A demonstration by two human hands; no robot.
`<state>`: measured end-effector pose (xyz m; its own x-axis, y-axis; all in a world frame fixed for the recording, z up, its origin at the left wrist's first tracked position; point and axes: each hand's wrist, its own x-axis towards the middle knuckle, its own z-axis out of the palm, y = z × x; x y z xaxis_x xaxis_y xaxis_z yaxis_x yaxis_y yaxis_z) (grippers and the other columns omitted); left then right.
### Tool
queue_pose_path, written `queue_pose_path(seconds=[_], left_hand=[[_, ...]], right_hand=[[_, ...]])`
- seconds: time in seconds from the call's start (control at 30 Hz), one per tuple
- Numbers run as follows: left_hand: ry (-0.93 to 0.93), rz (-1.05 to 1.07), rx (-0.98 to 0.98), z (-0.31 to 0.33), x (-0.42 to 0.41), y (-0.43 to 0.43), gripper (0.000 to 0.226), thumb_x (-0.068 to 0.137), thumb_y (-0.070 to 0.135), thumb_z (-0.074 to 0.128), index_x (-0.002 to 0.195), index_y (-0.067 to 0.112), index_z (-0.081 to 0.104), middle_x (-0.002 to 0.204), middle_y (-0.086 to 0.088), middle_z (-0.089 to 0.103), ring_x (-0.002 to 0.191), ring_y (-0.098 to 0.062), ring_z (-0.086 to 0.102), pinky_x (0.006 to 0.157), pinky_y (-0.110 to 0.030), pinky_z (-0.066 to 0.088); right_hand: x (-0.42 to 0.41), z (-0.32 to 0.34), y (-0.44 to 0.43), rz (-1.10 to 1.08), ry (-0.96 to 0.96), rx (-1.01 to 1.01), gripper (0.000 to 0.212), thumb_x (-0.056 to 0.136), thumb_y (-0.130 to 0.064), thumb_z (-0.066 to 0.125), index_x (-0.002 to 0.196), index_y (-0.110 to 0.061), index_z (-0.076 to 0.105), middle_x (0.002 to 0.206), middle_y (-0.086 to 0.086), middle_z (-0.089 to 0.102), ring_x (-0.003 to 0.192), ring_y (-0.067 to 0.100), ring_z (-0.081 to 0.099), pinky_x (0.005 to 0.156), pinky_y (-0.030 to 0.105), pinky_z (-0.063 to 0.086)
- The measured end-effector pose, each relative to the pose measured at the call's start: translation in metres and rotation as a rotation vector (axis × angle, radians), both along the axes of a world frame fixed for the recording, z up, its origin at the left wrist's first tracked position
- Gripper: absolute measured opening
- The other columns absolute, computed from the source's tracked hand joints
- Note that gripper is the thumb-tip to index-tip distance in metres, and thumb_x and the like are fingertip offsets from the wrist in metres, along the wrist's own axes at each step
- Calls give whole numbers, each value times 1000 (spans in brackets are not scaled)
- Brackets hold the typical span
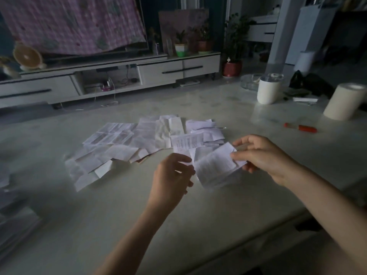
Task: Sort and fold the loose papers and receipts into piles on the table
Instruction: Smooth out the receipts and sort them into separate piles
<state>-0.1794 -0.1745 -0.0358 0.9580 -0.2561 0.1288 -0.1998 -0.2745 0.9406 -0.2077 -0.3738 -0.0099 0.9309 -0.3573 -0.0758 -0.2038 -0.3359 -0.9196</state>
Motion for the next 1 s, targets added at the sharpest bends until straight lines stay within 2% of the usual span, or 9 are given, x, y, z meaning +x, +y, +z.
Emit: queue_pose_path(seconds=[0.07, 0.23, 0.43, 0.6, 0.67, 0.73, 0.83, 0.9, 1.0], left_hand=[[-26, -11, 72, -5, -3, -3, 17, 89, 8, 56, 86, 24, 58, 73, 3, 67, 46, -2, 57, 42, -18, 44], [-126, 3, 230, -12, -3, -1, 17, 89, 15, 56, 88, 31, 63, 73, 9, 63, 61, -7, 61, 52, -19, 46], [-204, 95, 228, -8, 13, 27, 20, 89, 10, 57, 85, 29, 63, 77, 16, 61, 68, -4, 60, 64, -27, 50], [-364, 204, 359, -9, 33, 66, 15, 86, 4, 59, 93, 13, 69, 90, 7, 62, 75, 0, 57, 66, -2, 40], [-449, 232, 398, -13, 38, 83, 14, 86, 6, 59, 94, 11, 68, 95, 1, 63, 84, -15, 61, 78, -18, 48], [-533, 255, 439, -20, 38, 98, 18, 85, 14, 54, 97, 10, 67, 102, -4, 64, 95, -23, 60, 85, -31, 48], [-681, 261, 483, -34, 30, 111, 27, 86, 19, 44, 101, 9, 64, 110, -7, 62, 105, -18, 51, 90, -24, 37], [-721, 276, 475, -40, 28, 120, 28, 86, 19, 40, 98, 8, 64, 109, -7, 61, 105, -18, 51, 90, -22, 37], [-714, 288, 450, -40, 31, 118, 27, 84, 15, 41, 94, 5, 64, 104, -9, 61, 100, -18, 52, 84, -20, 38]], right_hand=[[-4, -10, -1, 13, 107, -151, 27, 80, -12, 67, 103, -12, 53, 75, 11, 60, 50, 15, 51, 41, 20, 38], [-13, -15, -2, -17, 262, -779, 50, 79, -45, 64, 116, -15, 50, 117, 9, 50, 107, 29, 54, 84, 33, 42], [-10, -7, 4, -56, -194, -677, 8, 82, -16, 63, 89, -14, 65, 95, 4, 63, 87, 20, 60, 79, 30, 47], [6, -3, 61, 161, -505, -671, 10, 81, -4, 58, 84, -8, 66, 87, 2, 61, 77, 15, 56, 71, 23, 41], [18, -5, 90, 311, -529, -696, 13, 85, -5, 55, 93, -6, 65, 97, 6, 60, 91, 21, 57, 79, 26, 43], [31, -8, 118, 460, -493, -759, 23, 90, -10, 49, 110, -5, 60, 116, 9, 55, 108, 22, 51, 92, 31, 41], [58, -15, 140, 552, -317, -964, 33, 91, -16, 45, 118, 1, 54, 136, 15, 39, 127, 29, 36, 106, 35, 31], [78, -22, 152, 556, -146, -1085, 45, 92, -17, 41, 133, 3, 41, 153, 21, 12, 142, 34, 10, 117, 37, 12], [95, -31, 157, 560, 51, -1083, 56, 91, -13, 34, 144, 2, 21, 153, 23, -16, 142, 36, -16, 118, 45, -4]])
